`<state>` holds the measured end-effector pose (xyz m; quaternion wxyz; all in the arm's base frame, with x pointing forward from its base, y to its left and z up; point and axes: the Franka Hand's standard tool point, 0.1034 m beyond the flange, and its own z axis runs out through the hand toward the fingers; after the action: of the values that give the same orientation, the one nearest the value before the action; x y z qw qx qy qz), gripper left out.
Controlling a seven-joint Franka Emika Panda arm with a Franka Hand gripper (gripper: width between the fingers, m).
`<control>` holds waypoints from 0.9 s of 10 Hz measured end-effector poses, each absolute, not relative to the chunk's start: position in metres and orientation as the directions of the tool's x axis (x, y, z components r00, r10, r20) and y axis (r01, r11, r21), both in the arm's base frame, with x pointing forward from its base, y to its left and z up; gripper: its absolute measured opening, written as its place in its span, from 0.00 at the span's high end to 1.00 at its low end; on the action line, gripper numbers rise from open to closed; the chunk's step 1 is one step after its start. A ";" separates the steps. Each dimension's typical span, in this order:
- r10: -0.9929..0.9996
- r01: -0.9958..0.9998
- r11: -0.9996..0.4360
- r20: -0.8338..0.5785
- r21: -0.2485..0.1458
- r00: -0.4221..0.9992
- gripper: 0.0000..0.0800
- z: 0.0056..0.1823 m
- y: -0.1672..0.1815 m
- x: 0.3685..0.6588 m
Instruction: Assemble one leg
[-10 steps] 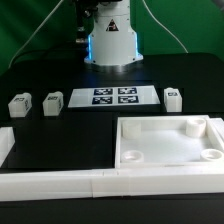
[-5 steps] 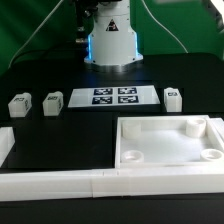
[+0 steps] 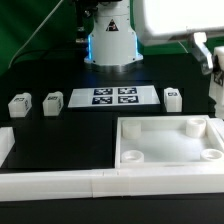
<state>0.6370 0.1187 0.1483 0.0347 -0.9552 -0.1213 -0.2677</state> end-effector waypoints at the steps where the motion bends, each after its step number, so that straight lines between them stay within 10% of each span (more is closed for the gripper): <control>1: 0.210 0.250 -0.968 0.530 -0.003 0.822 0.63 0.140 0.119 0.637; 9: 0.243 0.276 -0.961 0.515 0.012 0.822 0.63 0.091 0.110 0.630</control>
Offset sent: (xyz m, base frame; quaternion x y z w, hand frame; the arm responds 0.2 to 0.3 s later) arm 0.0011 0.0018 -0.0242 0.0142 0.0246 0.0015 0.9996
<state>0.6297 0.1098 0.0913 0.0315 -0.9539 -0.1360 -0.2656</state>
